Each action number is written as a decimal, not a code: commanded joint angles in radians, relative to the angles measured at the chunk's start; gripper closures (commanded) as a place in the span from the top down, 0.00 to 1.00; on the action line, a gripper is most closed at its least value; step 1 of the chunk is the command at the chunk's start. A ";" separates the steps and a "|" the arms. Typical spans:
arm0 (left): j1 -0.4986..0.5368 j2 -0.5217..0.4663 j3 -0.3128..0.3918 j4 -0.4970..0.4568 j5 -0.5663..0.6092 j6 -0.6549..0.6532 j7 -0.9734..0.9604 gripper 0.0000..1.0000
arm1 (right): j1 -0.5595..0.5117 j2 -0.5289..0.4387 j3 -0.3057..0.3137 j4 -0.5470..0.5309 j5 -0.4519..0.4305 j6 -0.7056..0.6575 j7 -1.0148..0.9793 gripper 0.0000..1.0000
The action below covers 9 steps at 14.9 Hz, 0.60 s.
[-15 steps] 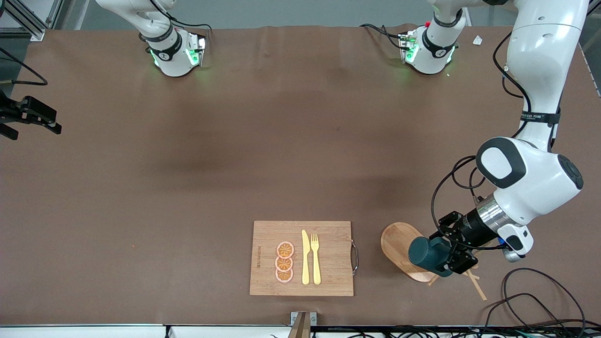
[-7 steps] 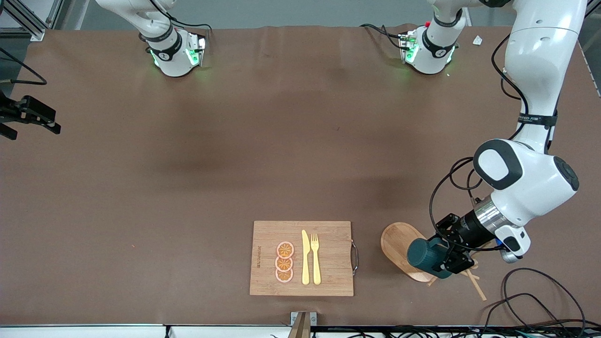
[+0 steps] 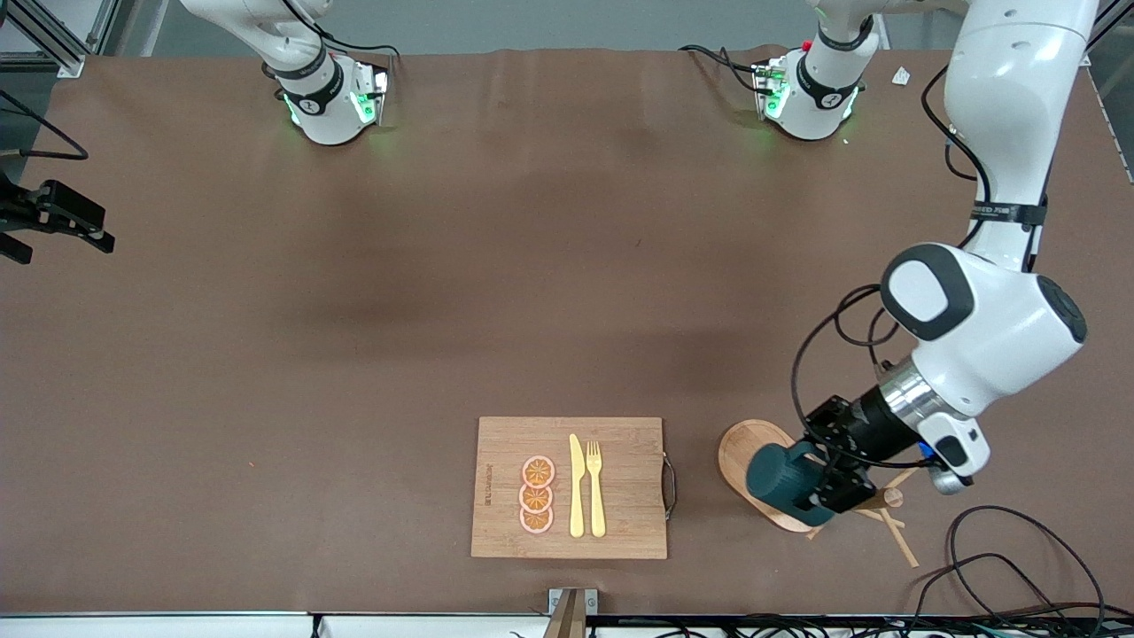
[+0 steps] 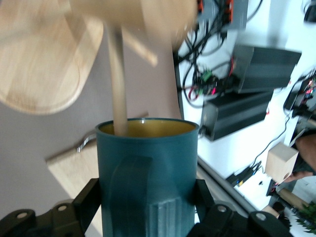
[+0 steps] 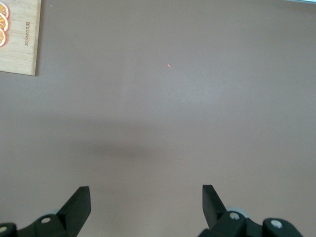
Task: Transfer cup from left to right arm and place
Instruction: 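Lift the teal mug off the stand with the left gripper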
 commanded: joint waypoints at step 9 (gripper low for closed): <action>-0.401 0.008 0.019 0.016 0.709 -0.024 -0.458 0.53 | 0.005 0.007 -0.002 0.019 0.007 -0.012 -0.004 1.00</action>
